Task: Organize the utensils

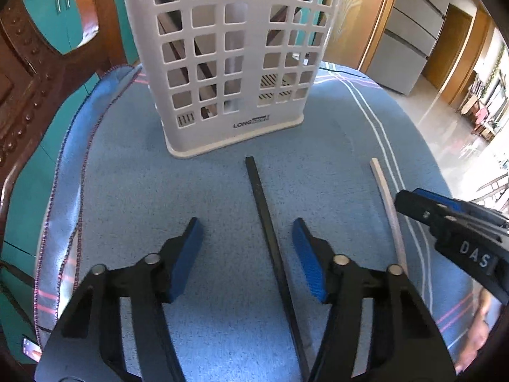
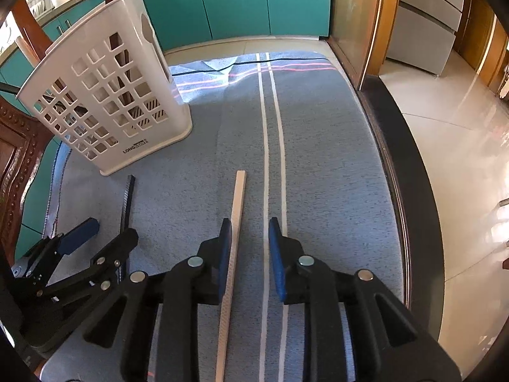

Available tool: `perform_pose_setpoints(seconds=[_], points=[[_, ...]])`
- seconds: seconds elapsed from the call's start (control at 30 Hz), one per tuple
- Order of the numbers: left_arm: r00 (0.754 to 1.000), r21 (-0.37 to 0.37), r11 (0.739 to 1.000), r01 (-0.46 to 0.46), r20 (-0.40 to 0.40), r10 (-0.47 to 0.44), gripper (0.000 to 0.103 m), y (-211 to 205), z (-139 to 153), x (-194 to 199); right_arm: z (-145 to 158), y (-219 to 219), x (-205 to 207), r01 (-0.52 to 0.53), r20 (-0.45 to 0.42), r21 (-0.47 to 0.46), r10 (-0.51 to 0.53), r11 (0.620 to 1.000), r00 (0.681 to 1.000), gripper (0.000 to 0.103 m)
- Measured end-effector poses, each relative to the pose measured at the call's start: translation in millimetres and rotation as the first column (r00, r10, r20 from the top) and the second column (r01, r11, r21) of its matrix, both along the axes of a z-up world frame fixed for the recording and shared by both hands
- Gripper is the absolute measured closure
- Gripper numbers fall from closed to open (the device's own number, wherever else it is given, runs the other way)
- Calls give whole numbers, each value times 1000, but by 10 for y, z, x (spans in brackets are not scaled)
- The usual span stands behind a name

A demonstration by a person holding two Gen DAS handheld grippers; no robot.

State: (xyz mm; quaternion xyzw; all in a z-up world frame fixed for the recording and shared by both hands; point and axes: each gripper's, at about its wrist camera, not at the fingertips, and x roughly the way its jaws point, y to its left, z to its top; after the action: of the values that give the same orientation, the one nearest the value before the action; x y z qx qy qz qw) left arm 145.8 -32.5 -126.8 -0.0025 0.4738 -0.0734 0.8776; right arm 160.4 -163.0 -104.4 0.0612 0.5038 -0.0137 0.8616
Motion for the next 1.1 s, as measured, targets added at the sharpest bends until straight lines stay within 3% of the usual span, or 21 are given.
perform_pose_setpoints(seconds=[0.03, 0.17, 0.27, 0.43, 0.7, 0.93, 1.1], points=[[1000, 6, 1000, -6, 5, 6, 61, -3, 0, -2, -3, -10, 0, 1, 0, 1, -1, 1000, 1000, 79], [1000, 5, 1000, 8, 8, -9, 73, -3, 28, 6, 7, -16, -6, 2, 3, 0, -2, 1000, 1000, 76], [999, 11, 999, 33, 10, -33, 89, -15, 50, 12, 11, -9, -9, -1, 4, -2, 1, 1000, 1000, 74], [997, 2, 997, 79, 2, -79, 96, -38, 79, -17, 2, 3, -7, -5, 2, -6, 5, 1000, 1000, 74], [999, 8, 999, 54, -5, -54, 94, 25, 70, -2, -50, 64, 20, -24, -8, -23, 24, 999, 1000, 73], [1000, 76, 997, 17, 3, -17, 71, 45, 77, -42, -102, 156, 62, -45, -13, -63, 44, 997, 999, 68], [1000, 72, 997, 19, 0, -19, 70, 89, 88, -69, -144, 272, 105, -73, -6, -107, 73, 992, 997, 70]])
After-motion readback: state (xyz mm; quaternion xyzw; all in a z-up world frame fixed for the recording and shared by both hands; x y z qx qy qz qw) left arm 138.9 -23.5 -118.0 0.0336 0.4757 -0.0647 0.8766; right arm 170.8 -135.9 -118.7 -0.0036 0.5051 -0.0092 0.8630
